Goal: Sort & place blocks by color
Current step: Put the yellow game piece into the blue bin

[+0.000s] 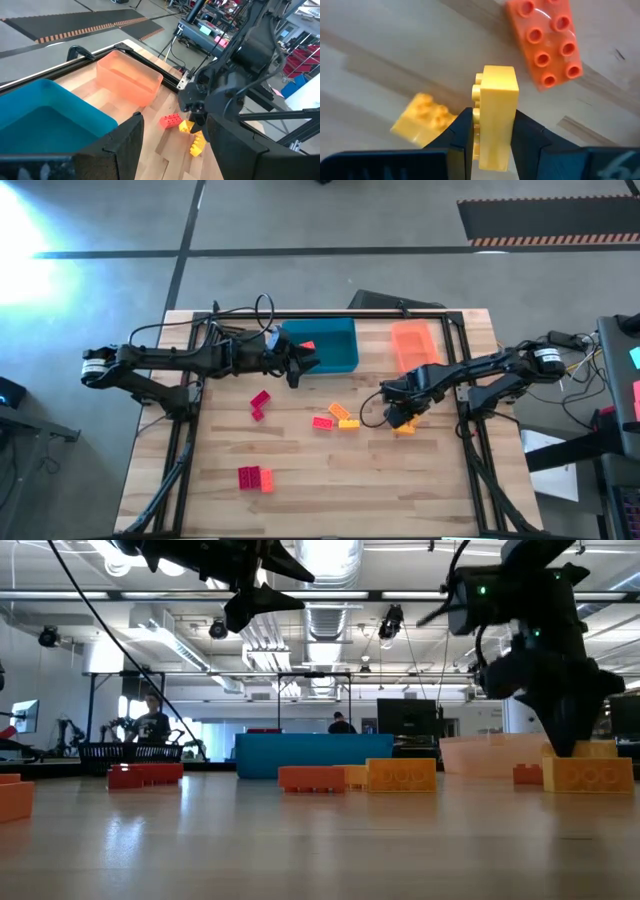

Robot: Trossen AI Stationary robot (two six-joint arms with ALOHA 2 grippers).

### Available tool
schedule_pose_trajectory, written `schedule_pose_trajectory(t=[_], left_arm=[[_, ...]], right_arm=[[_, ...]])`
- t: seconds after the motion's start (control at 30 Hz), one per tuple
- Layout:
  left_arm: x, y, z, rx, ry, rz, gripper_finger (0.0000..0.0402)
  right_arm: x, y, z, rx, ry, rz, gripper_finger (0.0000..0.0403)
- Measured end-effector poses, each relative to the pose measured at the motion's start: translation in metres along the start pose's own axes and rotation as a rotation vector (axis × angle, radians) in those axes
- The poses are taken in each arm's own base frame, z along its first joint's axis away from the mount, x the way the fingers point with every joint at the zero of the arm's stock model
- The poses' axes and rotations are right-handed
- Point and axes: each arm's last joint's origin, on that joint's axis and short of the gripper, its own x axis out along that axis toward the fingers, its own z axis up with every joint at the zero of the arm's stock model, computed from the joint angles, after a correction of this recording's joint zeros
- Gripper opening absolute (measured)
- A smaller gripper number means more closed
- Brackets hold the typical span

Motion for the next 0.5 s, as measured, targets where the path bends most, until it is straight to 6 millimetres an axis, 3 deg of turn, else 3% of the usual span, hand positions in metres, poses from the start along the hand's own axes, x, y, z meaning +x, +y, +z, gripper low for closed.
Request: schedule_pose_trajectory(t=[0.27,0.5], left_arm=[[-0.001,-0.005,0.005,-0.108,-0.05,-0.036,0.02],[-0.005,-0.024,0.016,-0.123,-0.197,-0.174,0.02]], right_arm=[[-0.056,0.01,0.006,0.063,-0.15,0.19,0.0082],[-0.107,0.029,0.046,0.076,-0.326,0.272,0.0084]])
